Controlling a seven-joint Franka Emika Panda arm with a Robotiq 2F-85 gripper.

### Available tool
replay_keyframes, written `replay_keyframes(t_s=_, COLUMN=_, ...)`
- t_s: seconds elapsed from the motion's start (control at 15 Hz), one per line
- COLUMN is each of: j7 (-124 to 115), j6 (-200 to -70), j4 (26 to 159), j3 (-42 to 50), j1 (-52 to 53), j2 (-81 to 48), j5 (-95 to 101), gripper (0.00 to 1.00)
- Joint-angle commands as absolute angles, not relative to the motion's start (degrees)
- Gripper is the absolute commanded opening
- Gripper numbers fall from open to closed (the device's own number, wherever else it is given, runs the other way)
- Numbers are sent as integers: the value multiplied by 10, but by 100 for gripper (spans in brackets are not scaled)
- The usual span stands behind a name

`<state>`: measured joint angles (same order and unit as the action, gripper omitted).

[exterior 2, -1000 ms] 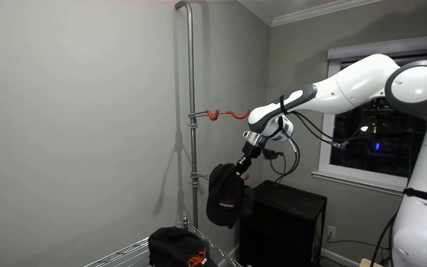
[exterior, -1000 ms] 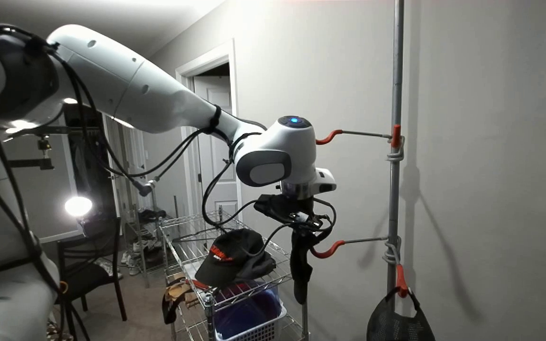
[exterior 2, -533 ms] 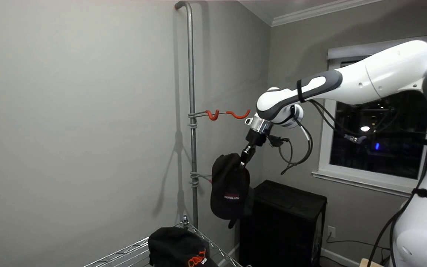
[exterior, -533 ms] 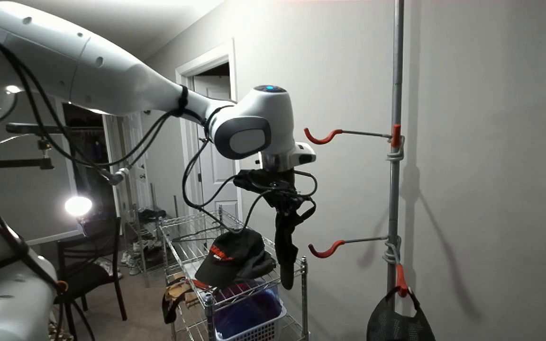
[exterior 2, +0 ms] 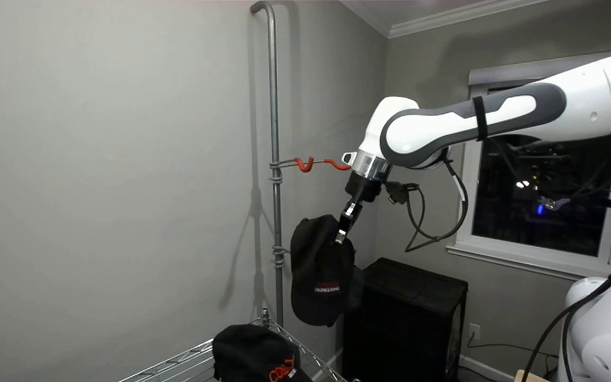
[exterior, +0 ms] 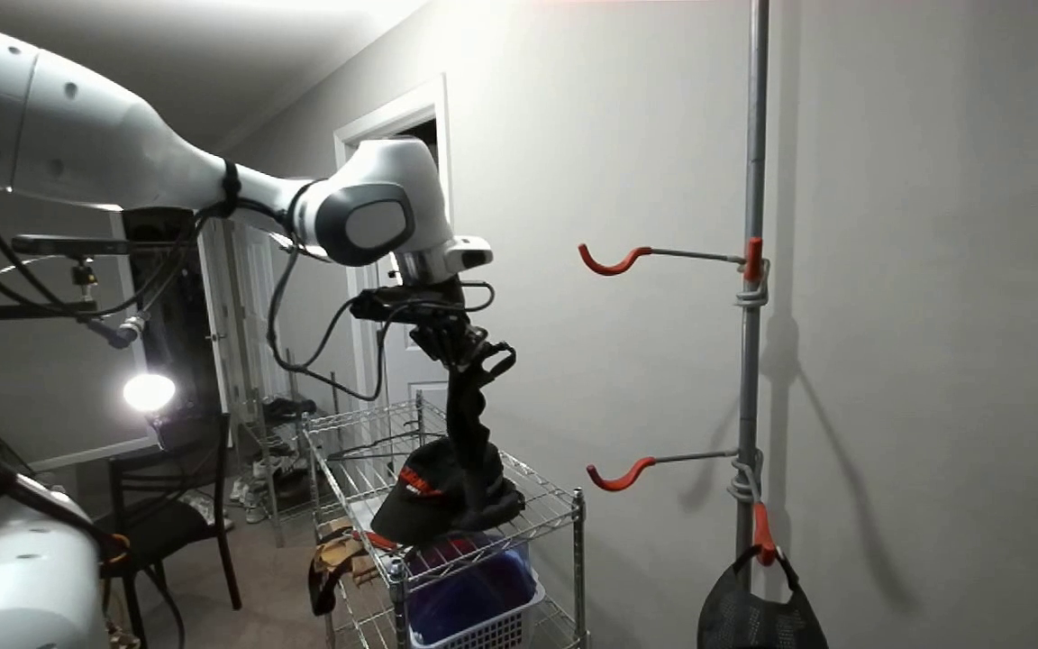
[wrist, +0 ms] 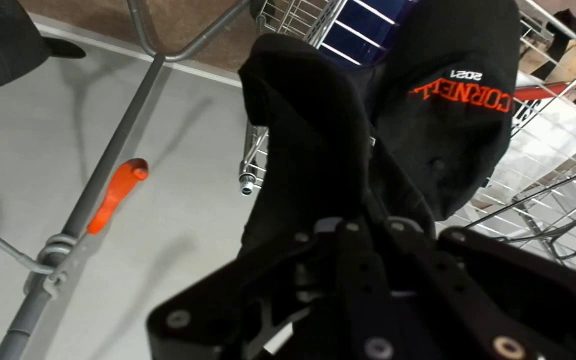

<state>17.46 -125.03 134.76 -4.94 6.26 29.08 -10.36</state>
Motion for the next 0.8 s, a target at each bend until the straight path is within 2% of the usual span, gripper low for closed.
replay_keyframes(t_s=0.0, j7=101, j6=-1217, j4=1339, j3=-92, j1=94, j2=303, j5=-69, gripper=1)
replay_keyframes(t_s=0.73, j7=-2, j6=-1117, j4=1215, j3=-182, j1=153, j2=184, j5=-59, gripper=1)
